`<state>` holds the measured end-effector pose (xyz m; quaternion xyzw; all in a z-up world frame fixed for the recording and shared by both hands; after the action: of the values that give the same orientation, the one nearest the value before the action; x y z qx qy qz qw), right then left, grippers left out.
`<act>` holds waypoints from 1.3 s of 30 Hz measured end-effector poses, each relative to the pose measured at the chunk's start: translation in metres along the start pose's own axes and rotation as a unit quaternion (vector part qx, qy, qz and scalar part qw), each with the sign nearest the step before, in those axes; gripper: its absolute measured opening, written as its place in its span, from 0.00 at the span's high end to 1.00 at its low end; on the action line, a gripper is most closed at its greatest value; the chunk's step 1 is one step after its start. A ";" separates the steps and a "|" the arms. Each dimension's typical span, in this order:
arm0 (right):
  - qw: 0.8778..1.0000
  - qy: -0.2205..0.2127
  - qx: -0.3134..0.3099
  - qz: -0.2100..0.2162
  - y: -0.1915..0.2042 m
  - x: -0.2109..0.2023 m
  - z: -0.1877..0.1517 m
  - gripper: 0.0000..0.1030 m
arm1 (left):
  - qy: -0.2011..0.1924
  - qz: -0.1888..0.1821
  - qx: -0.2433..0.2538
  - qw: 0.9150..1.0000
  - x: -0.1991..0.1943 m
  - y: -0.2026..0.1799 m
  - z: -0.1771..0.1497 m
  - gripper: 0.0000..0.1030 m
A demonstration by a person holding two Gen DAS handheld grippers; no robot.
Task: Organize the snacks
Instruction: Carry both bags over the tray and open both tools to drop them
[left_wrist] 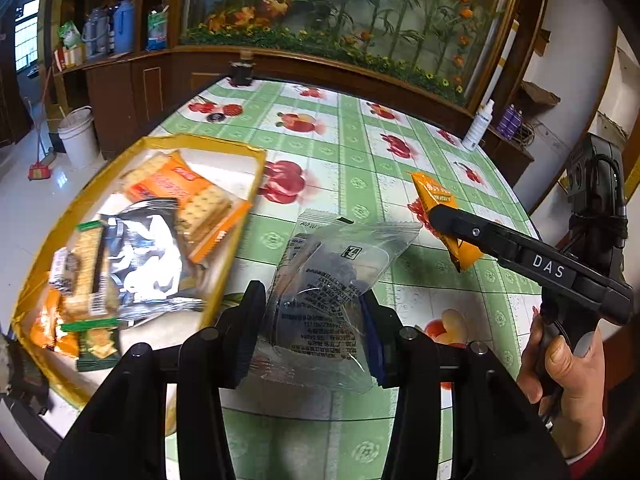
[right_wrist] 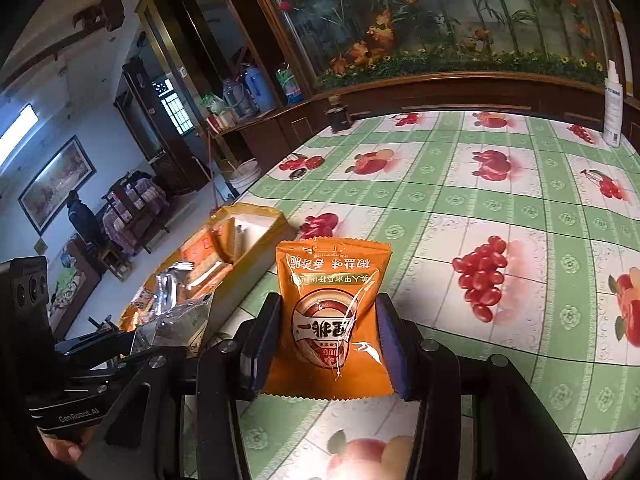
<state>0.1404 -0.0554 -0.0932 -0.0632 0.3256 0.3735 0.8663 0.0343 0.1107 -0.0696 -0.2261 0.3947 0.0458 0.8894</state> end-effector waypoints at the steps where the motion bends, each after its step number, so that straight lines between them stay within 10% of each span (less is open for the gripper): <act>1: 1.000 -0.001 -0.003 0.003 0.006 0.000 0.002 0.54 | -0.004 0.002 -0.003 1.000 -0.004 0.004 0.001 0.58; 39: 0.993 0.008 -0.071 0.089 0.124 0.070 0.046 0.54 | -0.074 0.097 -0.070 0.990 -0.028 0.121 0.041 0.58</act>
<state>0.1150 0.0916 -0.0835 -0.0984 0.3092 0.4711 0.8203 0.0112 0.2390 -0.0696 -0.2445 0.3434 0.1759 0.8896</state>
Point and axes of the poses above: each gripper's, at about its wrist camera, not at the fingertips, and x roughly the way its jaws point, y to its left, z to its top, the point moved 4 cm from there along x, roughly the way its jaws point, and after that the axes turned 15 degrees about -x, right-handed, at the moved point
